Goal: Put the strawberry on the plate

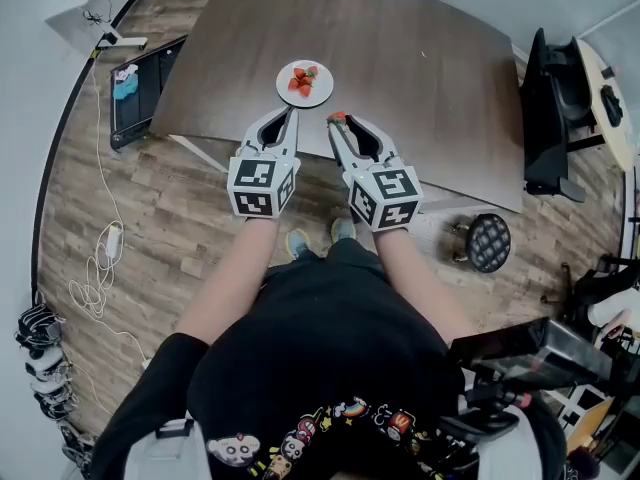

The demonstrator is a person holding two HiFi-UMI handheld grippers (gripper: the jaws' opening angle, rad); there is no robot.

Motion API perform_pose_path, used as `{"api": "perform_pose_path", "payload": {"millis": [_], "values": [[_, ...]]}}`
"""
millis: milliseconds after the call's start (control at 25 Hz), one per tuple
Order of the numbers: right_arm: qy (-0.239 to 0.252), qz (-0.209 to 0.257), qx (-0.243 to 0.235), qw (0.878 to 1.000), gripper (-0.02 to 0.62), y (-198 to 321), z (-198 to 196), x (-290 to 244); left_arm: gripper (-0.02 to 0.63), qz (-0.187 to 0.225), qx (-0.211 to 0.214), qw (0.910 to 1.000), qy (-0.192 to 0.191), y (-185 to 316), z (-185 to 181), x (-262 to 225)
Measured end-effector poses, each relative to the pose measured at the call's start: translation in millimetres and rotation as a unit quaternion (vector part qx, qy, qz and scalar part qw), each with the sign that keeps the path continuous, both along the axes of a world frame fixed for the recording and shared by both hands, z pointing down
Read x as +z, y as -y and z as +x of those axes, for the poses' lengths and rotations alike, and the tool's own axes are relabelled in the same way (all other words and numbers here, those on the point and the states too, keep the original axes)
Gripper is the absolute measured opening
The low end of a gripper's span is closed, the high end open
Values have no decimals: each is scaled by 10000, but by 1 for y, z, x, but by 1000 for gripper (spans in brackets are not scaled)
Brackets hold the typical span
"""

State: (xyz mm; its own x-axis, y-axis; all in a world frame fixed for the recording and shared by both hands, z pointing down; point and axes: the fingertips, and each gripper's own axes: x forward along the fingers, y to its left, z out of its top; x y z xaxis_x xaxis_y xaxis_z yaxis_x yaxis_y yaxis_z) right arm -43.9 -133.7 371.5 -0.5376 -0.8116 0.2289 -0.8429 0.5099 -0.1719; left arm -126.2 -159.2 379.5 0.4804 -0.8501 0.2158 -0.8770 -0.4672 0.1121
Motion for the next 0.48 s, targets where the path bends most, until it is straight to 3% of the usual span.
{"api": "perform_pose_path", "payload": {"millis": [480], "values": [[89, -301, -158, 9994, 120, 51, -4, 27, -12, -273, -186, 9994, 63, 40, 4, 24]]}}
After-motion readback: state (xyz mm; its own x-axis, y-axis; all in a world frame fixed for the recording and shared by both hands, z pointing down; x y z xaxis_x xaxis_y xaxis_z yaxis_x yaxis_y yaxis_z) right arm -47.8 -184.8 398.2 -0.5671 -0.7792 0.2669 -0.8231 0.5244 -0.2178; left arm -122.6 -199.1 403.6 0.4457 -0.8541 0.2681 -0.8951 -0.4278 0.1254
